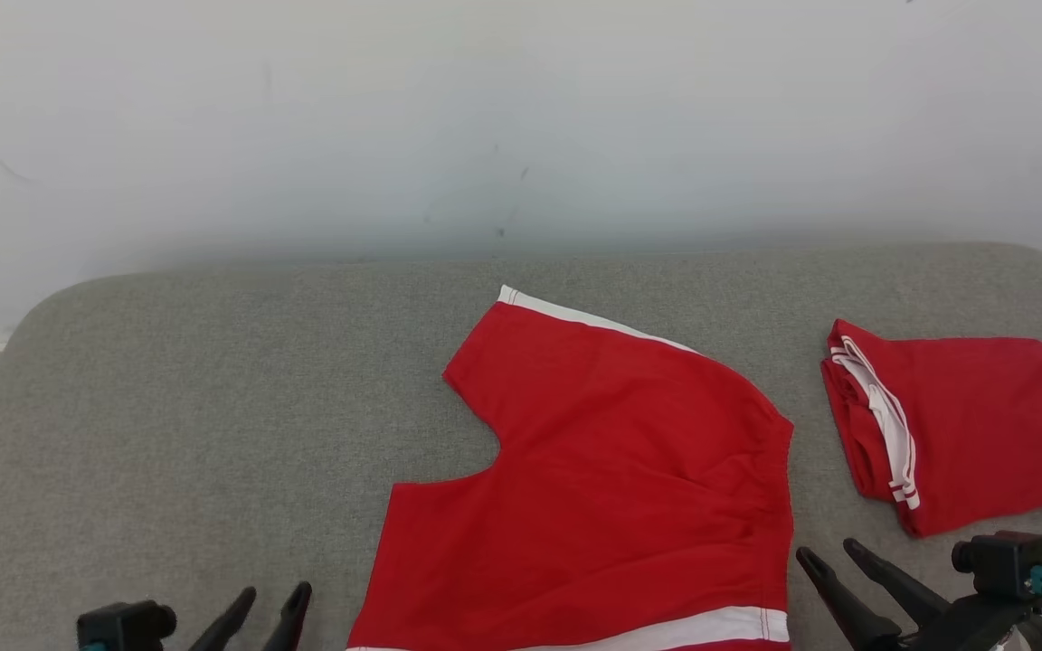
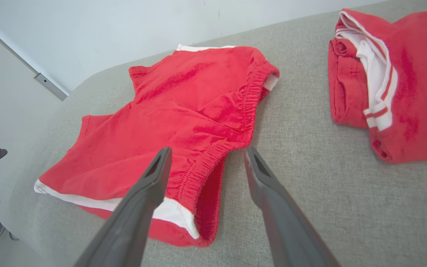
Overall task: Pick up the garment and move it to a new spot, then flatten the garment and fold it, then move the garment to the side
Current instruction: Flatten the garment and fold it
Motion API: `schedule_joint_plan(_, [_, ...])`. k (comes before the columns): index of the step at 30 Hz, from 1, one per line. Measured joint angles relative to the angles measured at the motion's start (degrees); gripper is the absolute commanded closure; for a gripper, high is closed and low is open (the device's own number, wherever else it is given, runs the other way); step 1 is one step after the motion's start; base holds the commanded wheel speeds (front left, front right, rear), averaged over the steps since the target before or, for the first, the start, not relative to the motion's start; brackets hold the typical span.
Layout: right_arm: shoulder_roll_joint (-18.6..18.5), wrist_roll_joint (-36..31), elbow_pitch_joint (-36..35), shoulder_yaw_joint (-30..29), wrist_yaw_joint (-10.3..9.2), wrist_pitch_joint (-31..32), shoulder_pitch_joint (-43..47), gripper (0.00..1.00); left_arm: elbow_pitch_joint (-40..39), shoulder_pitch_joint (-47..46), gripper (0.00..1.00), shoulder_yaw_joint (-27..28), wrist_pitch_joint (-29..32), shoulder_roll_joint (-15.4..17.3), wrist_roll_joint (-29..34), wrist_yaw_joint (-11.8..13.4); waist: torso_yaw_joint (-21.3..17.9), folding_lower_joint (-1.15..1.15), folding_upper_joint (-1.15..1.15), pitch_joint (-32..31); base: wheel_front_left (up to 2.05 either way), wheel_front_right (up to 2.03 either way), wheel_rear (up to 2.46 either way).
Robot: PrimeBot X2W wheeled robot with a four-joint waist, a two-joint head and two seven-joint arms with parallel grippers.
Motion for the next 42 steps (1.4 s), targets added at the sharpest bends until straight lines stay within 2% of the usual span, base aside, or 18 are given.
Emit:
schedule_joint_plan(4, [0.1, -1.5, -2.1, -1.5, -1.90, -0.7, -0.7, 0.00, -1.6, -0.1, 0.00, 2.8, -0.9, 0.3, 1.2, 2.1, -0.9, 0.00, 0.00, -0.1, 0.00, 0.00, 0.00])
schedule_joint_plan(9, [1.1, -3.3, -3.1, -4.7, -5.57, -1.6, -2.6, 0.00, -2.3, -0.1, 0.00, 6.6, -1.5, -0.6, 3.3, 3.1, -2.1, 0.00, 0.00, 0.1, 0.00, 0.00, 0.00])
schedule_joint_plan(10, [1.1, -3.3, -3.1, -4.7, -5.57, -1.6, -2.6, 0.00, -2.3, -0.1, 0.00, 6.6, -1.5, -0.6, 3.3, 3.1, -2.1, 0.00, 0.00, 0.1, 0.00, 0.00, 0.00])
schedule_joint_plan(11, [1.6, -5.0, -3.4, -5.6, -7.55, -1.7, -3.0, 0.00, -2.3, -0.1, 0.00, 7.9, -1.5, -0.8, 4.5, 3.2, -2.6, 0.00, 0.00, 0.3, 0.00, 0.00, 0.00])
schedule_joint_plan(12, [1.6, -5.0, -3.4, -5.6, -7.55, -1.7, -3.0, 0.00, -2.3, -0.1, 0.00, 7.9, -1.5, -0.8, 4.5, 3.2, -2.6, 0.00, 0.00, 0.3, 0.00, 0.00, 0.00])
schedule_joint_plan(14, [2.0, -7.3, -3.4, -6.5, -10.02, -1.7, -3.6, 0.00, -2.1, 0.1, 0.00, 9.9, -1.5, -1.0, 5.8, 3.2, -3.1, 0.00, 0.00, 0.5, 0.00, 0.00, 0.00])
schedule_joint_plan(16, [2.3, -9.8, -3.6, -7.5, -11.67, -1.8, -3.8, 0.00, -2.3, 0.8, 0.00, 12.9, -1.5, -1.6, 6.3, 3.2, -3.6, 0.00, 0.00, 0.7, 0.00, 0.00, 0.00])
schedule_joint_plan(22, [4.5, -14.4, -4.0, -10.9, -12.24, -2.0, -3.6, 0.00, 1.3, 3.8, 0.00, 20.3, -1.5, -4.8, 11.7, 3.2, -5.1, 0.00, 0.00, 1.2, 0.00, 0.00, 0.00])
schedule_joint_plan(27, [4.3, -19.2, -3.6, -12.6, -12.68, -2.0, -2.3, 0.00, 3.7, 6.0, 0.00, 24.7, -1.5, -7.9, 18.1, 3.2, -5.7, 0.00, 0.00, 1.6, 0.00, 0.00, 0.00])
schedule_joint_plan(31, [4.3, -23.0, -2.8, -12.7, -12.68, -2.0, -1.6, 0.00, 4.2, 6.0, 0.00, 26.0, -1.5, -8.5, 24.1, 3.2, -5.8, 0.00, 0.00, 1.6, 0.00, 0.00, 0.00])
schedule_joint_plan(42, [7.6, -27.8, -0.4, -16.5, -12.72, -2.1, -0.4, 0.00, 4.2, 7.1, 0.00, 30.4, -1.5, -12.8, 31.5, 3.2, -5.7, 0.00, 0.00, 1.1, 0.00, 0.00, 0.00])
